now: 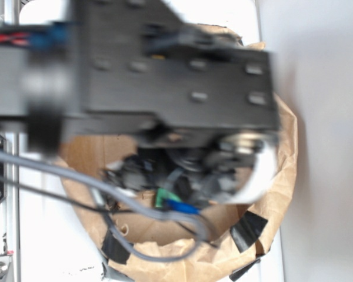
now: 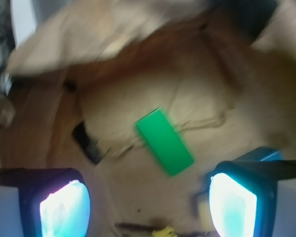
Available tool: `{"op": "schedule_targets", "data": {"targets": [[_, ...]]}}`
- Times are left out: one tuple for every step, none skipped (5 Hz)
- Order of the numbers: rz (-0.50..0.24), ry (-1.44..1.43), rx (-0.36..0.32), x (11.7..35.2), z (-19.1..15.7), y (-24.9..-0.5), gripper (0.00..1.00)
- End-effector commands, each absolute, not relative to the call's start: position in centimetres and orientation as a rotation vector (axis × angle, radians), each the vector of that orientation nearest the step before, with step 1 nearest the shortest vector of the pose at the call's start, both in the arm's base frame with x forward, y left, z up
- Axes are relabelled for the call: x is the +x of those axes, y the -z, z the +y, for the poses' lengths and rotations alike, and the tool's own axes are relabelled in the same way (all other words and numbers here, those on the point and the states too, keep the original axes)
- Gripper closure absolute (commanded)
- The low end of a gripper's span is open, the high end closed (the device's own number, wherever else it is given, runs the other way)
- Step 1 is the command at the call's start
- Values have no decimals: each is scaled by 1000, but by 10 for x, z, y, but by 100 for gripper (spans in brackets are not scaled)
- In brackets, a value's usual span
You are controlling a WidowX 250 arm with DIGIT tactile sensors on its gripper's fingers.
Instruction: Grab the green block.
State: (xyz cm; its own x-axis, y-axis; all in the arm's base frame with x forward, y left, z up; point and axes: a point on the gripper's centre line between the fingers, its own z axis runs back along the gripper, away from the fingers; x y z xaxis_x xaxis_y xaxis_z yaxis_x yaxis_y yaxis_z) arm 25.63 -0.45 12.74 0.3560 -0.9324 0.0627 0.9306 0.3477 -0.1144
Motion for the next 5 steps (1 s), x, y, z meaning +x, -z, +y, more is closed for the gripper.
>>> {"op": "schedule_targets", "data": {"targets": [[-17,1268,-127,254,-21,-87,0],[8,1241,-185,250,-37,-86,0],[35,1231,-196,241,-43,-76,0],[35,1231,-196,241,-43,-76,0],[35,1231,-196,241,-43,-76,0]]}}
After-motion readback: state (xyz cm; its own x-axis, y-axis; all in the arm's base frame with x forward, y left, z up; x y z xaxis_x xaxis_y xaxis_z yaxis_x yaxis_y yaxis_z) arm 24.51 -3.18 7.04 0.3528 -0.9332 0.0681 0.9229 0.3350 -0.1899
